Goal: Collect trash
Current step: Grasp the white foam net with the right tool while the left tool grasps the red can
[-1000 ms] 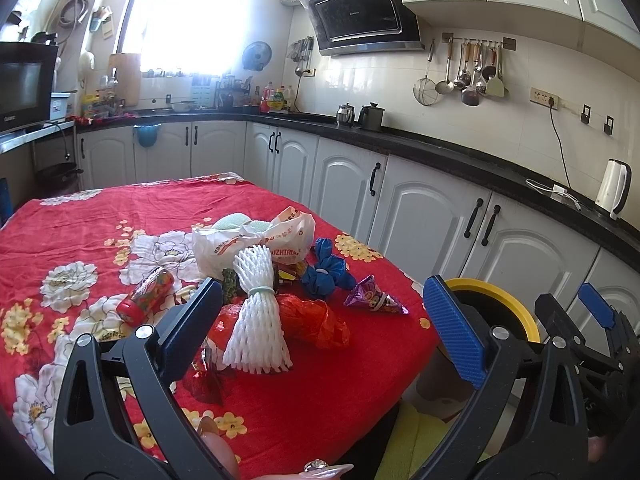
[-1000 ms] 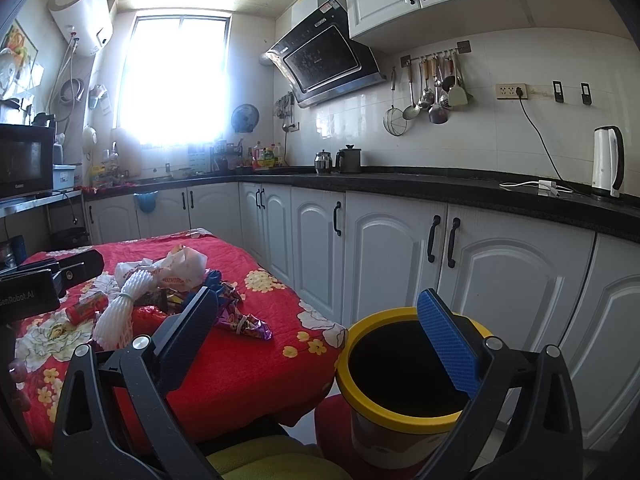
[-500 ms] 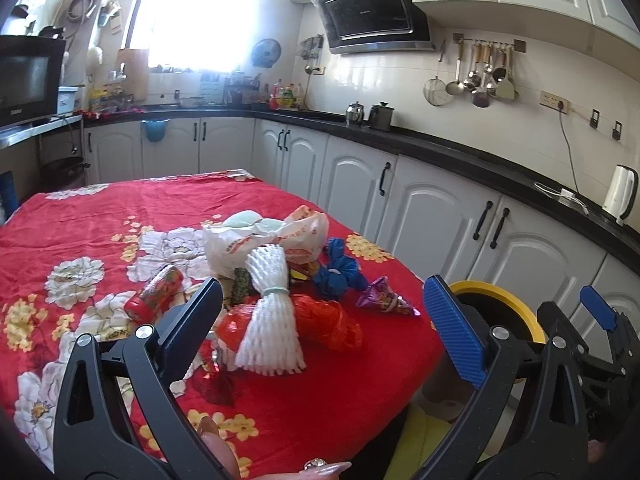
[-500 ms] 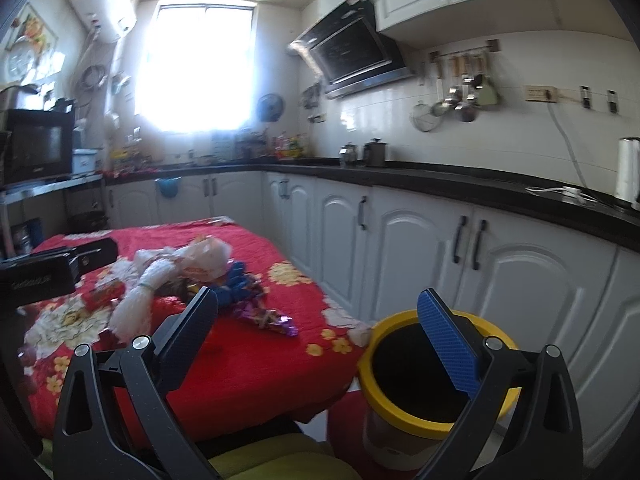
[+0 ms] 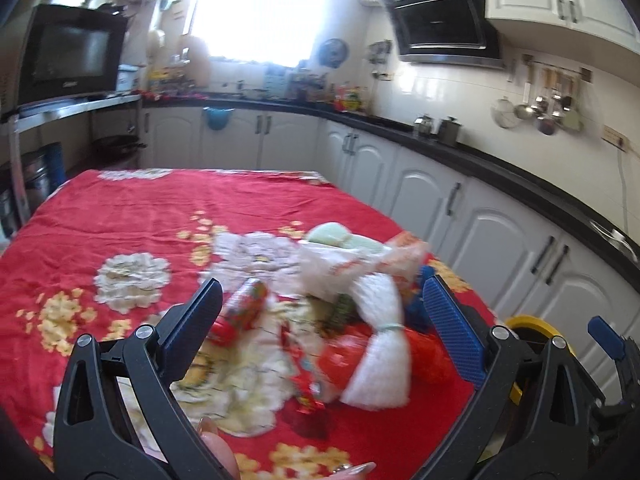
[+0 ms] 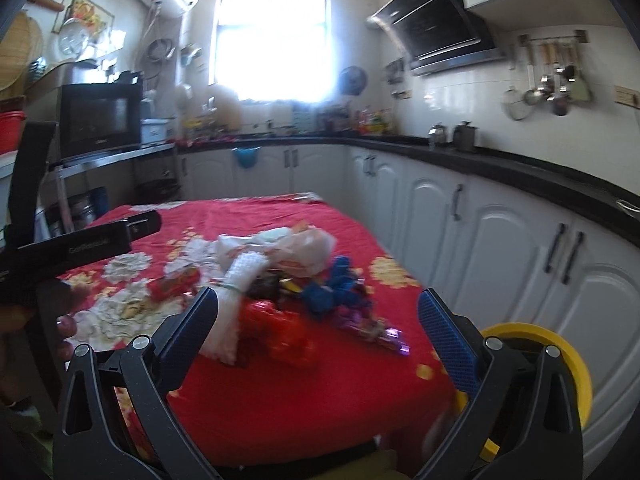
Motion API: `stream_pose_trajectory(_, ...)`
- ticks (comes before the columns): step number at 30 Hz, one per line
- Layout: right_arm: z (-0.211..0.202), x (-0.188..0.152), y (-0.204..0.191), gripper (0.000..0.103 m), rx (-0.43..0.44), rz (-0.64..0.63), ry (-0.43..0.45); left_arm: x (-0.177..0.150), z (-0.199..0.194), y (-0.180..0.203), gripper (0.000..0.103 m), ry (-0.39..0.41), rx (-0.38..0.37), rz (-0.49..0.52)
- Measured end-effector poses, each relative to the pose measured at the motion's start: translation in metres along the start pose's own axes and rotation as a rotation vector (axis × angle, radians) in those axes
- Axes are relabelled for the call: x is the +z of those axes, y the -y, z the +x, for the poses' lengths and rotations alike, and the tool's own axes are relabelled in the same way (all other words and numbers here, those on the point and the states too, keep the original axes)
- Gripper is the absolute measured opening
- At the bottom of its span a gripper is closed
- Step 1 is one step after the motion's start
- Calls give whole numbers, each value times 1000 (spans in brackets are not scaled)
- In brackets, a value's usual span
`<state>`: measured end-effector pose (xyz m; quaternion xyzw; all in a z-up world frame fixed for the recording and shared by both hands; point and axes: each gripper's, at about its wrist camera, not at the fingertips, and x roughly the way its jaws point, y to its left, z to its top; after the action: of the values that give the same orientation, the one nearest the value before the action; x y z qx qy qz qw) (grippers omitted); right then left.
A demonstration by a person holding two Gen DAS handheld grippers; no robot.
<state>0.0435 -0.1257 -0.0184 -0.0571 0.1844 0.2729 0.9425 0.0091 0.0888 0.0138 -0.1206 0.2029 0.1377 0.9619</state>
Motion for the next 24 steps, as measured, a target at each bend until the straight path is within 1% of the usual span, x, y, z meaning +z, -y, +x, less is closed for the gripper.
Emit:
stream_pose_trajectory(3,21,8,-10,97,51,-7,-48,5,8,-15,92,-5,55,-10)
stream_pose_trajectory(6,38,13,-19,97,79,-26,-81,8,18,-32,92,-20,93,-17)
stream_pose_trajectory(8,49,17,-23,97,99,-29,-104,10,26,-42,92,-39,108,-15)
stream_pose_trajectory(12,76,20,-29,97,139,-17,-179,11,45,-61,92,-98,132,7)
stream_pose_trajectory(14,88,20,-33,97,154,-10,-212,11,59,-70,92,-145,122,31)
stream_pose_trajectory(16,97,19,-37,97,163,-9,-232,11,70,-75,92,-181,128,72)
stream_pose_trajectory(19,109,19,-41,95,183,3,-258,7,88,-80,92,-247,102,105)
stream_pose_trajectory(21,120,19,-43,88,196,7,-291,4,99,-84,92,-286,75,100)
stream_pose_trajectory(22,126,19,-44,85,197,10,-314,3,104,-86,92,-306,41,95)
stream_pose_trajectory(24,136,19,-46,74,211,24,-346,1,112,-85,91,-328,27,105)
